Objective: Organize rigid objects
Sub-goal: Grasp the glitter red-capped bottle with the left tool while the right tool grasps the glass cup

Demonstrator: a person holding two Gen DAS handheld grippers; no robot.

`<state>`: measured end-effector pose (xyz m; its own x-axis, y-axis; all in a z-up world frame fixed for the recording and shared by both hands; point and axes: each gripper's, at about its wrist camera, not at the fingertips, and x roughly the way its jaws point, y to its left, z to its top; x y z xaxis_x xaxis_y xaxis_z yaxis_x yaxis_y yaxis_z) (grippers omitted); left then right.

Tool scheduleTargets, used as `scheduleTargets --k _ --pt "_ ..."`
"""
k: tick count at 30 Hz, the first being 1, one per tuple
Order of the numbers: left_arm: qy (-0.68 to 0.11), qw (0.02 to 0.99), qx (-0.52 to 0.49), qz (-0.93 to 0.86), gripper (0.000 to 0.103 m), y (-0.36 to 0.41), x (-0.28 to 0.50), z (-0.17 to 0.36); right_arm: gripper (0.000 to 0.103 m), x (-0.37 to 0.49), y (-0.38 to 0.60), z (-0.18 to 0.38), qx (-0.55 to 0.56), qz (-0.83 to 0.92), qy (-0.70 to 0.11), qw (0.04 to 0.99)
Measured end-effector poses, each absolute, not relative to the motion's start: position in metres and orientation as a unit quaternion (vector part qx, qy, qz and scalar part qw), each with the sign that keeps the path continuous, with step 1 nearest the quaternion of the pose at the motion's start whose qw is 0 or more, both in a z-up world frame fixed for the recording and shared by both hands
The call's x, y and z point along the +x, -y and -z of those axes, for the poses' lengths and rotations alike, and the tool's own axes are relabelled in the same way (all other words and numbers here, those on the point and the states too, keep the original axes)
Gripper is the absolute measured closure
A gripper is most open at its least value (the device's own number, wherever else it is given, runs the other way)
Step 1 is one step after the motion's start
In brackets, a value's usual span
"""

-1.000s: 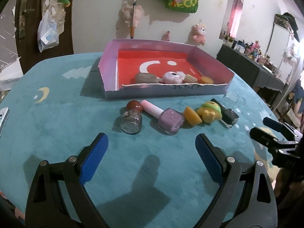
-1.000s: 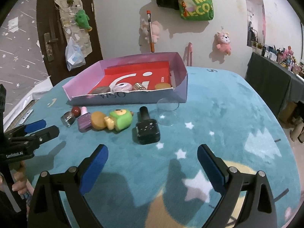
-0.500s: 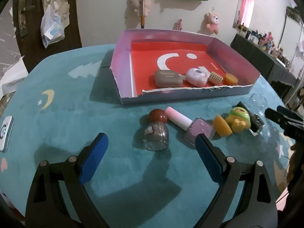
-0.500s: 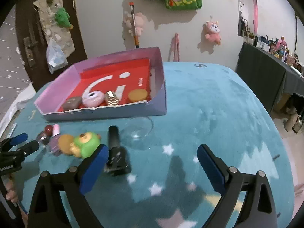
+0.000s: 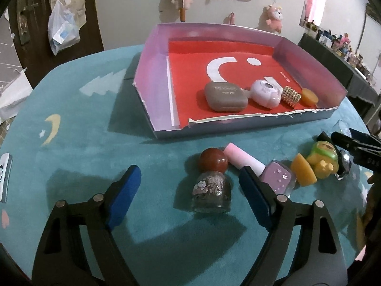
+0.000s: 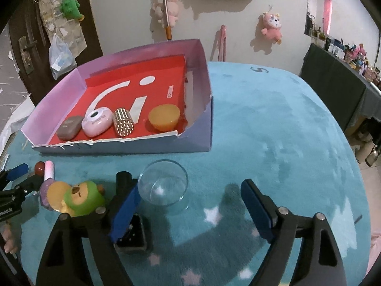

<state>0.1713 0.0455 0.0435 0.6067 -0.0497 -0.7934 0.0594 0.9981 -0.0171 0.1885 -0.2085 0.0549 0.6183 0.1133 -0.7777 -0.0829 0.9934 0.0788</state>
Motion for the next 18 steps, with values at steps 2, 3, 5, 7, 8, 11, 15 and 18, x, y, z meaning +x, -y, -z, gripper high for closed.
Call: scheduleTargets --k 2,3,5,7,8,11,15,18 --pt "-0.443 0.896 0.006 0.024 0.019 -0.046 0.174 -0.04 0.019 0.19 0.207 -0.05 0.018 -0.056 -0.437 0.897" --pt "-0.443 0.896 0.007 0.021 0.019 -0.047 0.175 -0.039 0.019 0.191 0.208 -0.05 0.021 -0.056 -0.437 0.898" --pt "-0.442 0.897 0.006 0.018 0.019 -0.048 0.178 -0.037 0.019 0.191 0.209 -0.051 0.024 -0.057 -0.435 0.898" --pt "-0.444 0.896 0.005 0.013 0.021 -0.049 0.181 -0.034 0.02 0.192 0.209 -0.051 0.025 -0.055 -0.436 0.898" --pt "-0.444 0.896 0.004 0.013 0.022 -0.049 0.183 -0.033 0.02 0.192 0.209 -0.051 0.023 -0.054 -0.436 0.898" --pt "-0.442 0.897 0.008 0.016 0.022 -0.048 0.184 -0.033 0.02 0.193 0.205 -0.051 0.015 -0.051 -0.438 0.898" --pt "-0.439 0.898 0.011 0.023 0.031 -0.045 0.184 -0.034 0.021 0.193 0.203 -0.05 0.011 -0.05 -0.438 0.898" --pt "-0.437 0.899 0.016 0.03 0.041 -0.042 0.184 -0.036 0.027 0.193 0.202 -0.051 0.009 -0.05 -0.436 0.899"
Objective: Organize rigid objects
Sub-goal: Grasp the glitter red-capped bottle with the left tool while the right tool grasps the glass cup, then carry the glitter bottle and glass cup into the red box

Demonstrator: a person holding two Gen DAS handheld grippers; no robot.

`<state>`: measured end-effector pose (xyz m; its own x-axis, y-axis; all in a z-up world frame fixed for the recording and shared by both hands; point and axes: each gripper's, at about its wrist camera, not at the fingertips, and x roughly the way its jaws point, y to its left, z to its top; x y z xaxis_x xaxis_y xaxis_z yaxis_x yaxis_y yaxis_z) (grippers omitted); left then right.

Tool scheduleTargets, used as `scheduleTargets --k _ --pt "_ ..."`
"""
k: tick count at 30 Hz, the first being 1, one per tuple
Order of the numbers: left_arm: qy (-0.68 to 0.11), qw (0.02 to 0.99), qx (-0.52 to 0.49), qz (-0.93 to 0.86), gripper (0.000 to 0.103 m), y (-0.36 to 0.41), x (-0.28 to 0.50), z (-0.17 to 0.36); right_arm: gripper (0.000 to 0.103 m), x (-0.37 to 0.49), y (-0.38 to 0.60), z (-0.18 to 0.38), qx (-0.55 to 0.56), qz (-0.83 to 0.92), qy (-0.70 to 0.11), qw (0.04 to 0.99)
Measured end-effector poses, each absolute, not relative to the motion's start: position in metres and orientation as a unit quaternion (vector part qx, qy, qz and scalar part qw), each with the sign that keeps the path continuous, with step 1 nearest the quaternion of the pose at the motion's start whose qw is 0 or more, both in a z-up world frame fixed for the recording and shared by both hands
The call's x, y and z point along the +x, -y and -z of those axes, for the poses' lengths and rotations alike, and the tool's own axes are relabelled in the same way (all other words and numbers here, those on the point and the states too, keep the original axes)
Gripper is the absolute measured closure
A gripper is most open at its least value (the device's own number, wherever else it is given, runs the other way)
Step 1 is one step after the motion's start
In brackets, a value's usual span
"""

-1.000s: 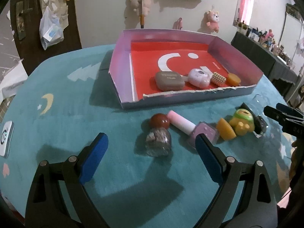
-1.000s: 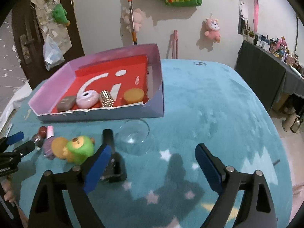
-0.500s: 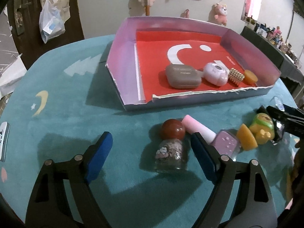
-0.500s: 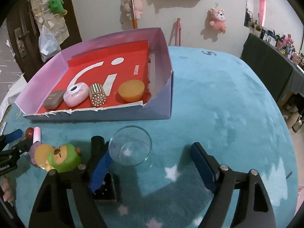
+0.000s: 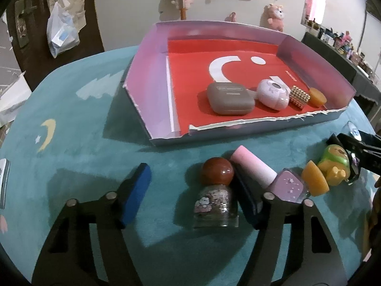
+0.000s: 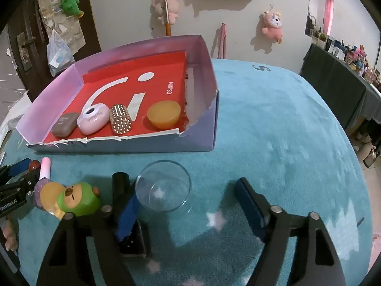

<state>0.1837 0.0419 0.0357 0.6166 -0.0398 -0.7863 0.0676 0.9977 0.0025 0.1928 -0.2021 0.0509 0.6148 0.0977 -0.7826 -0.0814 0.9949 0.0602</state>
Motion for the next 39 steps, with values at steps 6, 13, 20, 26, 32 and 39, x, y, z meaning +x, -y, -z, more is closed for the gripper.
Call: scheduleTargets --k 6,13,20,26,32,39 --pt "-0.431 0.9 0.022 0.058 0.07 -0.033 0.182 -0.038 0.047 0.191 0.196 -0.053 -0.003 -0.071 -0.43 0.9" --pt "-0.426 0.902 0.028 0.058 0.076 -0.029 0.18 -0.041 0.061 0.185 0.19 -0.056 -0.008 -0.083 -0.425 0.901" --pt "-0.408 0.911 0.022 0.062 0.076 -0.029 0.172 -0.056 0.061 0.179 0.189 -0.068 -0.01 -0.085 -0.413 0.907" --pt "-0.387 0.919 0.021 0.071 0.076 -0.029 0.163 -0.074 0.061 0.172 0.186 -0.087 -0.009 -0.093 -0.394 0.914" --pt "-0.367 0.926 0.023 0.081 0.076 -0.025 0.153 -0.09 0.061 0.16 0.178 -0.108 -0.016 -0.109 -0.373 0.921" --pt "-0.36 0.928 0.025 0.088 0.076 -0.022 0.147 -0.094 0.061 0.151 0.169 -0.119 -0.028 -0.122 -0.36 0.924"
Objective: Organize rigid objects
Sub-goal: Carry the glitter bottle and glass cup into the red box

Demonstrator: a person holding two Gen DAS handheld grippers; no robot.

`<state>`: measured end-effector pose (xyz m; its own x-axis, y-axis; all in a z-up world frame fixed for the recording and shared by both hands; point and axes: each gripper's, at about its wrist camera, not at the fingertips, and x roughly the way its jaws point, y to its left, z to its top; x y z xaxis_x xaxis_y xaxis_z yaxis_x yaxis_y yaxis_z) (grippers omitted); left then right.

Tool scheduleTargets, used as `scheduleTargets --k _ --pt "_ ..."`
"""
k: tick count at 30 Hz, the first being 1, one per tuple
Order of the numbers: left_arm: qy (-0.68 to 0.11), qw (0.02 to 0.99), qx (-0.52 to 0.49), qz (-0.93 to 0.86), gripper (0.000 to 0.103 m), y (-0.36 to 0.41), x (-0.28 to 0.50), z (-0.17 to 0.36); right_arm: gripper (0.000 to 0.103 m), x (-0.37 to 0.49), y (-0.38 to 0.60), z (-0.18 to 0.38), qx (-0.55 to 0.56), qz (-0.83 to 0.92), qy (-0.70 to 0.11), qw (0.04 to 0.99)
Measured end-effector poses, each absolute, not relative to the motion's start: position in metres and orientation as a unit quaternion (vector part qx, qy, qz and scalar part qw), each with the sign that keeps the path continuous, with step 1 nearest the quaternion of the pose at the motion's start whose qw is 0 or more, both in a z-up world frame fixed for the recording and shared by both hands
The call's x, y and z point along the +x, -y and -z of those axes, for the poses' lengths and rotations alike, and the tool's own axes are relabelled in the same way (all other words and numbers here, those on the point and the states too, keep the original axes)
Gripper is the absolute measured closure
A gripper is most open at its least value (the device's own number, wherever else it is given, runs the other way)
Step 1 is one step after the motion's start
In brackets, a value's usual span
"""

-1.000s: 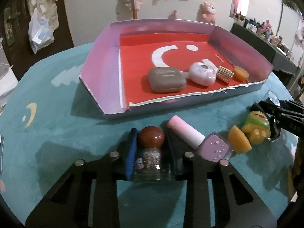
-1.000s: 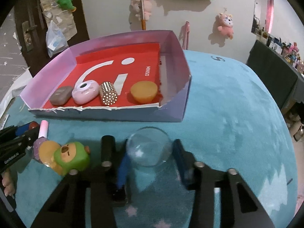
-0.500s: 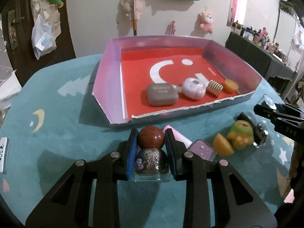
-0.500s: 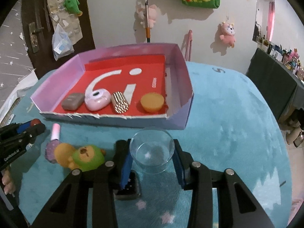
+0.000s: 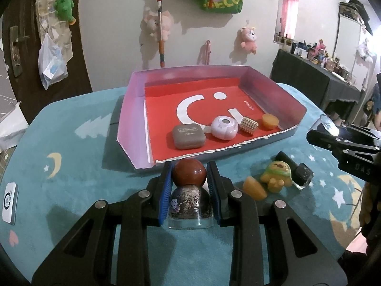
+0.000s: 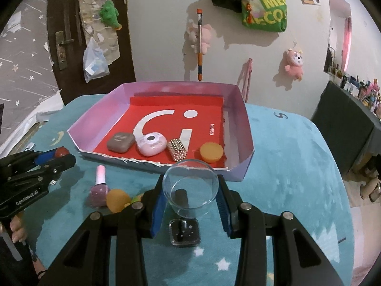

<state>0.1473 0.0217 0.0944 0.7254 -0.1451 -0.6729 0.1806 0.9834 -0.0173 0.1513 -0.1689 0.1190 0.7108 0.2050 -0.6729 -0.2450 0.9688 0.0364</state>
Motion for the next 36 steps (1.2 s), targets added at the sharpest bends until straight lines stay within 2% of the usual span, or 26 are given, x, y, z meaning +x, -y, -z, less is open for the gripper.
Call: scheduleTargets --k 22,36 --pt "-0.356 0.929 0.023 0.097 0.076 -0.015 0.145 -0.1 0.061 0.148 0.167 -0.117 -0.032 -0.126 -0.363 0.923" --pt "-0.35 0.928 0.007 0.13 0.076 -0.017 0.155 -0.121 0.061 0.158 0.16 -0.134 -0.036 -0.139 -0.351 0.925"
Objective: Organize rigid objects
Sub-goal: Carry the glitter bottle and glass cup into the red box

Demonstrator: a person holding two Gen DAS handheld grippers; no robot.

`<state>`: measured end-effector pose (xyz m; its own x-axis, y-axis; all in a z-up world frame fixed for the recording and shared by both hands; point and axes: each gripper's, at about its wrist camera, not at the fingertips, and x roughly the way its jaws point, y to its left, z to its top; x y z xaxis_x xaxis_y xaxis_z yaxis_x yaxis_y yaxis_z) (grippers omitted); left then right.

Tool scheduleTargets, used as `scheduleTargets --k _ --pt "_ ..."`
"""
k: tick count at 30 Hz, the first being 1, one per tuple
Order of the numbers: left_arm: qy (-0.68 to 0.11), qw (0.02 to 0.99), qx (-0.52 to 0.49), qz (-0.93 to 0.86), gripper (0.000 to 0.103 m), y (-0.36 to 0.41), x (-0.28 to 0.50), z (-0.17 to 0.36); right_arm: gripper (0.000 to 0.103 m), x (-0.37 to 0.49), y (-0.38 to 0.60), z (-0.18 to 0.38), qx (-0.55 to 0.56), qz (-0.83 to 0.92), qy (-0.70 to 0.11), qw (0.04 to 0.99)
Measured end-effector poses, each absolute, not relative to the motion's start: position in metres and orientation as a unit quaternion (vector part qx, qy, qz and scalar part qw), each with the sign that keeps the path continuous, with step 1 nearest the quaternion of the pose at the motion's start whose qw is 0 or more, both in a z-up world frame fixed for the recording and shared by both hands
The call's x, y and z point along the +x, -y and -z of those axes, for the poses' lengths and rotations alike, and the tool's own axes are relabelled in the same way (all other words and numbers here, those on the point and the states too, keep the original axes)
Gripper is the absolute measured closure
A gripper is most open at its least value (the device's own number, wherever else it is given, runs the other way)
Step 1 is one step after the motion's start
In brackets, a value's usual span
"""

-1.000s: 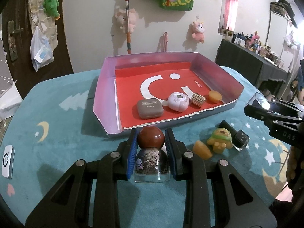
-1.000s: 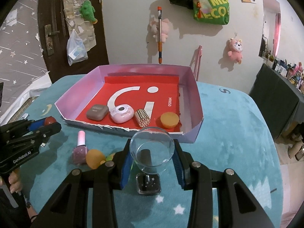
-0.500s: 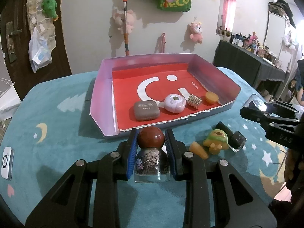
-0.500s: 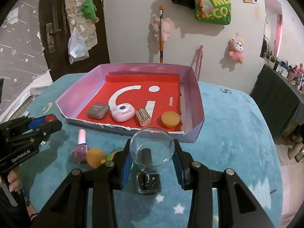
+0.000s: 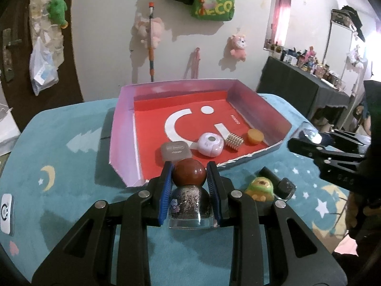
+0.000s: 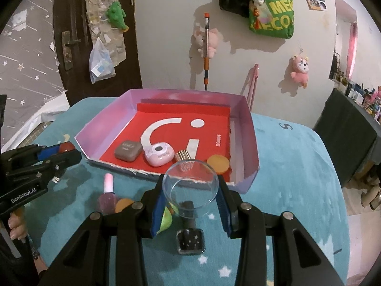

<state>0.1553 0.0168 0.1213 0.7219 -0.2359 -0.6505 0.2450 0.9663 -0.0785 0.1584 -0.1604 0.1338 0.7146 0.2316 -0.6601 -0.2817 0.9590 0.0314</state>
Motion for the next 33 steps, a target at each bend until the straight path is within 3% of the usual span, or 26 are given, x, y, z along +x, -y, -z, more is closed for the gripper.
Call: scheduleTargets --k 12,33 --pt "-0.384 0.904 0.002 0.187 0.076 -0.004 0.215 -0.13 0.061 0.205 0.156 -0.137 -0.036 -0.159 -0.36 0.918" --pt "-0.474 0.851 0.017 0.225 0.076 0.036 0.329 -0.093 0.061 0.317 0.15 -0.105 -0.065 -0.188 -0.45 0.871"
